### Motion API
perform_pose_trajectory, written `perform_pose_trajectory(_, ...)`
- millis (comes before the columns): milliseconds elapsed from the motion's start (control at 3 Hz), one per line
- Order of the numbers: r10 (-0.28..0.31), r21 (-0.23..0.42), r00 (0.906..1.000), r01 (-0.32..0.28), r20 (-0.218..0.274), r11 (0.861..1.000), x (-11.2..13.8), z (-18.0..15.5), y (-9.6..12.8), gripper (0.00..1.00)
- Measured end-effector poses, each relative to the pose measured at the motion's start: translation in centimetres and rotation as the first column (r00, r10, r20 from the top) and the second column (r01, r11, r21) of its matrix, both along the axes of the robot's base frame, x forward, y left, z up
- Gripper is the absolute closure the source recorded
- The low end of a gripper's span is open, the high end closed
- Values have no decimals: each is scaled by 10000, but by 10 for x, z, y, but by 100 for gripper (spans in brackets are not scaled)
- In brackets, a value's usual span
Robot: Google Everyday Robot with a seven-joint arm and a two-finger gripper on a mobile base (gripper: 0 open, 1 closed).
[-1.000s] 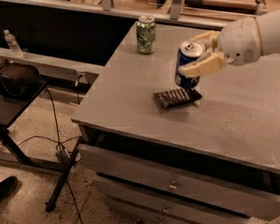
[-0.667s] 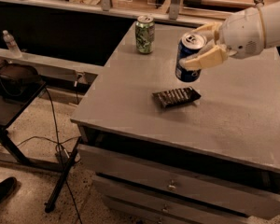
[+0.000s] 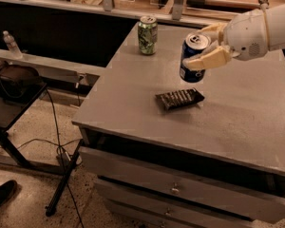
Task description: Move pepsi can near green can
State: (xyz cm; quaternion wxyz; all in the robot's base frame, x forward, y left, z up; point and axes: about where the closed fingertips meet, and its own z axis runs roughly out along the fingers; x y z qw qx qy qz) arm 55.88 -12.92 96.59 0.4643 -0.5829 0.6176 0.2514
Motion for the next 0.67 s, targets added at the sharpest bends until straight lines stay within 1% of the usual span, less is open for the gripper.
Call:
perform_pose_trajectory(333, -1139, 201, 9922, 1131, 503, 9934, 20, 1, -20, 100)
perform_pose_trajectory(667, -2446, 433, 9645, 2414, 996, 9695, 54, 3, -40, 100)
